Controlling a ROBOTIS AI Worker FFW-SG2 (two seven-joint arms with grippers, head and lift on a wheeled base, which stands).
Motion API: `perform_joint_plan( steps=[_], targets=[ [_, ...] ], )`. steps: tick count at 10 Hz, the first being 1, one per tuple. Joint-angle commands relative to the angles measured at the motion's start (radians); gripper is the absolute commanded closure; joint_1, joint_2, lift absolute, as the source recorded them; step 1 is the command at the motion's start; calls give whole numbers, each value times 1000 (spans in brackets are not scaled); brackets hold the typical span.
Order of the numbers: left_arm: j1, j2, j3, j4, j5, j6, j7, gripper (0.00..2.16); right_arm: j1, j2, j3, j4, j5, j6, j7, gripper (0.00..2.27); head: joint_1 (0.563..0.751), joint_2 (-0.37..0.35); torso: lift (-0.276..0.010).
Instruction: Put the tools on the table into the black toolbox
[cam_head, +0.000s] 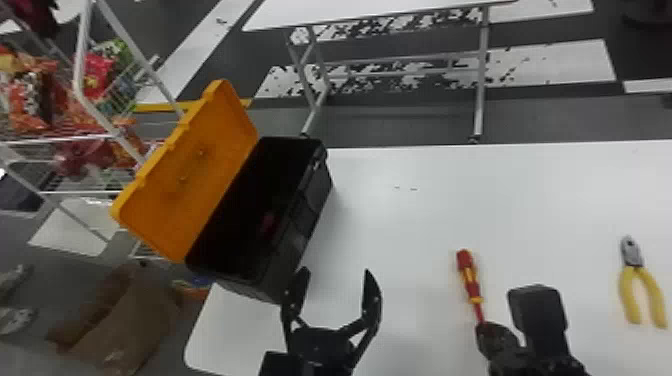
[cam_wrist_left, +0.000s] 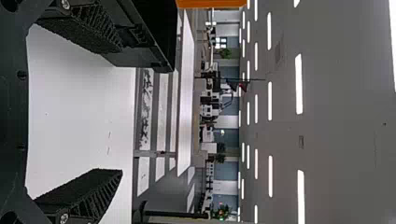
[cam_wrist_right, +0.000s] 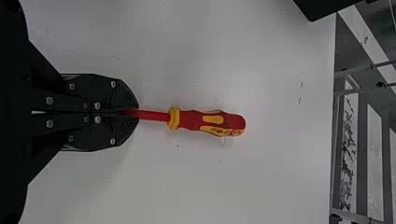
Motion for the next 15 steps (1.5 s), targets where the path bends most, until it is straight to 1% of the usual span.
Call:
perform_joint_plan(
  steps=[1,2,5,9,11,15],
  targets=[
    [-2,1,0,0,0,3,0,76,-1,1,-15,-1,8,23,17,2246,695,350,-75],
    [-2,1,-2,0,-1,6,0,76,2,1,-21,-6,15,23,27,2246,695,350,-75],
    [-2,1,-2,0,-1,6,0,76,32,1,-31,-24,30,-84,31,2246,695,350,-75],
    [-3,1,-11,-5,-1,6,0,76,76,1,-61,-75,45,-182,67,2246,695,345,-75],
    [-8,-1,-21,-8,-4,6,0,76,81,1,-68,-78,45,-185,80,2246,695,326,-75],
    [-6,1,-21,-5,-4,6,0,76,98,1,-71,-99,44,-188,81,2246,695,314,-75]
  ],
)
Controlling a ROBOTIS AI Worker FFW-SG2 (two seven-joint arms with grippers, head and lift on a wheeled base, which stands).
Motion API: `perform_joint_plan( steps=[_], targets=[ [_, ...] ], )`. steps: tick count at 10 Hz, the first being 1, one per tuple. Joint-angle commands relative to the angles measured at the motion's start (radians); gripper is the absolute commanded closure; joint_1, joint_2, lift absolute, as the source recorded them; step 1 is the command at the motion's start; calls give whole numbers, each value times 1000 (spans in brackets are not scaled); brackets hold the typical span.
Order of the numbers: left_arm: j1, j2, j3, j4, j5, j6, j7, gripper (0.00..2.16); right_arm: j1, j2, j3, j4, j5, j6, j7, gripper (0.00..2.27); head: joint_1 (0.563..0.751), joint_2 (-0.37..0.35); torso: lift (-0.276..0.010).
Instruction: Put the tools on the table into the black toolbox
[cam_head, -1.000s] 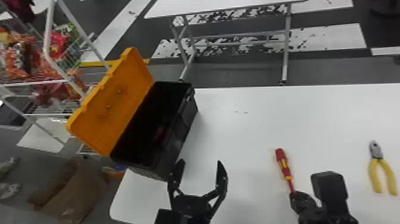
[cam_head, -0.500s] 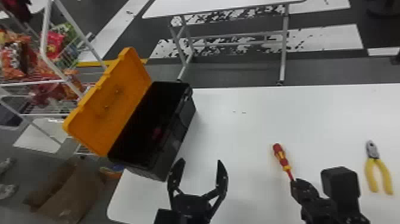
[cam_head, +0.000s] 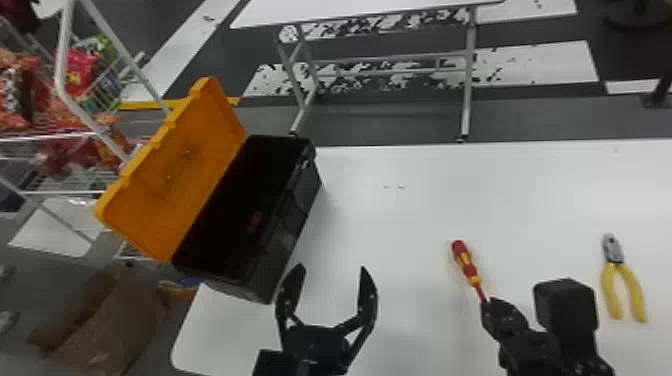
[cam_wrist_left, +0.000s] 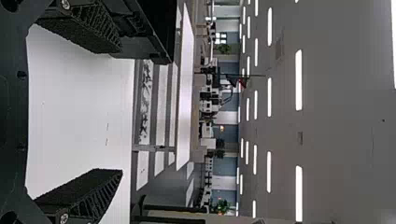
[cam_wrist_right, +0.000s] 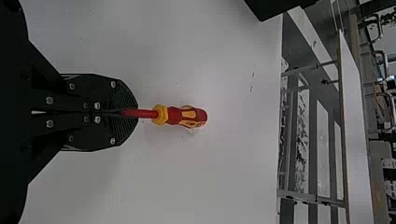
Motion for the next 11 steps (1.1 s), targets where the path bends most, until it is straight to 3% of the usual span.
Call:
perform_joint_plan(
  steps=[1,5,10,11],
  targets=[
    [1,0,0,2,0,0,0,76,20,1,-5,-36,-5,-5,5,2246,695,314,-75],
    [4,0,0,3,0,0,0,76,65,1,-61,-131,-38,-8,25,2246,695,298,-75],
    [8,-1,-8,-4,2,-3,-2,76,132,1,-193,-220,-109,-23,93,2246,695,220,-75],
    [9,0,-8,-15,9,-6,-26,76,137,1,-207,-221,-110,-48,116,2246,695,203,-75]
  ],
)
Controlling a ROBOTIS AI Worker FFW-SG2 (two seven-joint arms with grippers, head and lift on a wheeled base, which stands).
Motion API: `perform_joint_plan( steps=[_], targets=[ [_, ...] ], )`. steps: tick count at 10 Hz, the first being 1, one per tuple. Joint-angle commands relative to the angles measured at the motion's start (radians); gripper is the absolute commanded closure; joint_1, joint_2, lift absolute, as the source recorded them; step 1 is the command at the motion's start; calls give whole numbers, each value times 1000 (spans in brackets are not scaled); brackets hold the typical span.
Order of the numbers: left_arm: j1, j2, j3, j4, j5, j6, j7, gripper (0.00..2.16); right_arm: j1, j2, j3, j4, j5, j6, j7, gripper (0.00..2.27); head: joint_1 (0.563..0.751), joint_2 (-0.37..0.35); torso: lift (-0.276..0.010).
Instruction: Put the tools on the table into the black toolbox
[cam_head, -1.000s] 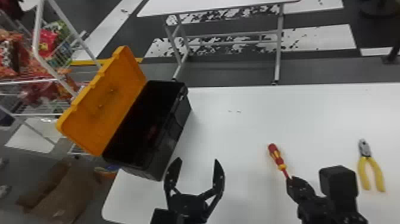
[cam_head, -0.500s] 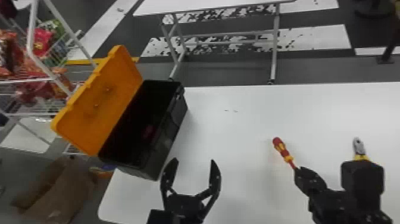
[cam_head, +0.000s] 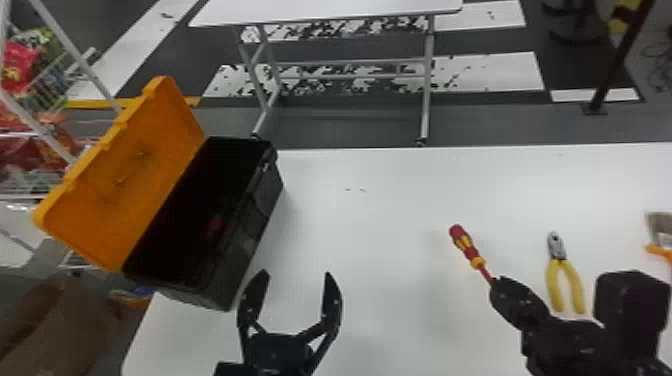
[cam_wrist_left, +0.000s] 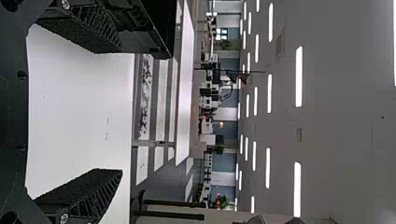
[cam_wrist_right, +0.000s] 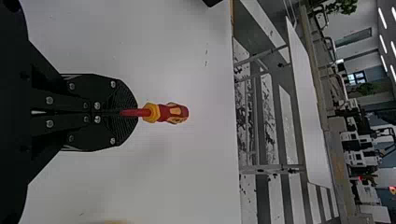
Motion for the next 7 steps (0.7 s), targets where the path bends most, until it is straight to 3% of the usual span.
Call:
perform_joint_plan(
  steps=[1,3,4,5,7],
  targets=[
    [8,-1,-3,-23,11,-19,-29,80,13,1,-15,-1,-3,-61,23,2250,695,194,-75],
    [18,1,-10,-70,65,-16,-92,80,31,1,-28,11,-3,-211,91,2250,695,164,-75],
    [19,1,-16,-107,76,21,-102,66,37,1,-29,14,-3,-251,121,2246,695,157,-75],
    [15,-1,-16,-159,97,131,-121,66,45,1,-28,16,-1,-294,143,2246,695,154,-75],
    [-15,-2,-10,-227,194,334,-201,70,65,-2,-17,33,1,-408,183,2246,695,139,-75]
  ],
)
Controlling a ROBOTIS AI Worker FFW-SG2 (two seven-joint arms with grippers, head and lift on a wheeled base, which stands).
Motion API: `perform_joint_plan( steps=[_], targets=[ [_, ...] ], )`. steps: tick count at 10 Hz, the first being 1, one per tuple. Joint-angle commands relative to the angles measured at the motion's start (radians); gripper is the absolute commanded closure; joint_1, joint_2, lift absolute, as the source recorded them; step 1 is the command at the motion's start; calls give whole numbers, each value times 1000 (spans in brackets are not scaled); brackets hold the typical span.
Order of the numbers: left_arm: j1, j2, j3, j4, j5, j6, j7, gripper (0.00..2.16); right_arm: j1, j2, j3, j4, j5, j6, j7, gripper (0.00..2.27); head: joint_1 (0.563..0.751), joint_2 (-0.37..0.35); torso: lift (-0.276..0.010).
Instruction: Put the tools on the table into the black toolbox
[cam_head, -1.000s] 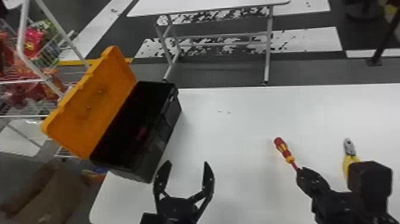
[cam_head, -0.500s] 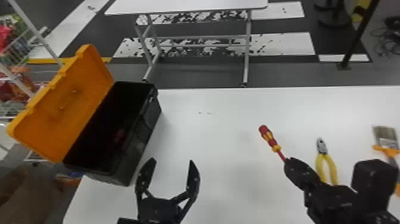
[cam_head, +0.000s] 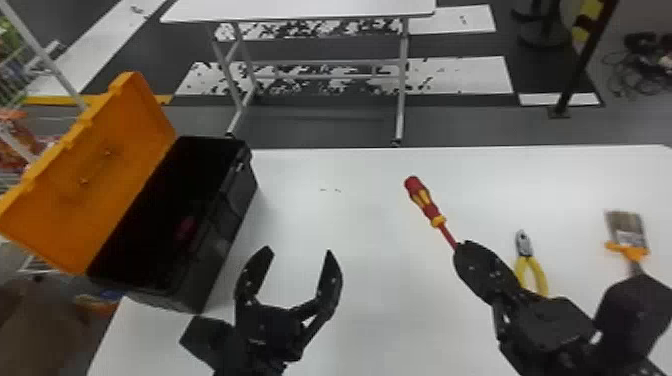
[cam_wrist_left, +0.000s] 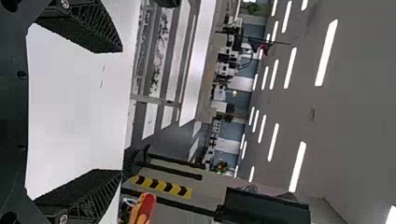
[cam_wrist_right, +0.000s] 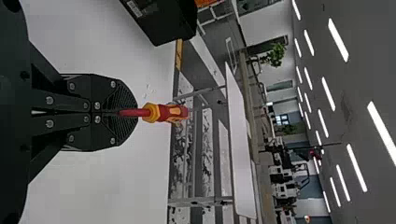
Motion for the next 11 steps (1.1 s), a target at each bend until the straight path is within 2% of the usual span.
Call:
perform_joint_plan(
  steps=[1,2,3,4,5,6,7,9,10,11],
  targets=[
    [-23,-1,9,-45,62,126,-26,73,14,-8,6,12,2,-70,18,2246,695,135,-75],
    [-36,1,23,-72,82,193,-41,73,22,-21,8,18,5,-94,24,2246,695,132,-75],
    [-46,1,57,-111,128,292,-64,80,33,-31,8,24,10,-119,29,2246,695,129,-75],
    [-62,2,116,-164,223,491,-114,83,43,-39,8,29,13,-146,41,2246,695,132,-75],
    [-81,2,162,-203,301,629,-144,97,50,-48,12,36,15,-174,46,2250,695,135,-75],
    [-95,1,187,-229,332,700,-161,97,57,-48,19,44,18,-211,58,2246,695,142,-75],
    [-112,1,213,-238,395,783,-183,97,68,-51,28,44,28,-241,67,2250,695,150,-75],
    [-139,-4,244,-258,481,905,-207,97,80,-67,40,47,42,-275,79,2246,695,155,-75],
    [-151,-4,282,-278,547,1000,-212,97,83,-71,42,56,42,-290,84,2246,695,154,-75],
    [-155,-4,314,-301,597,1049,-219,97,83,-71,42,69,44,-294,90,2246,695,151,-75]
  ],
)
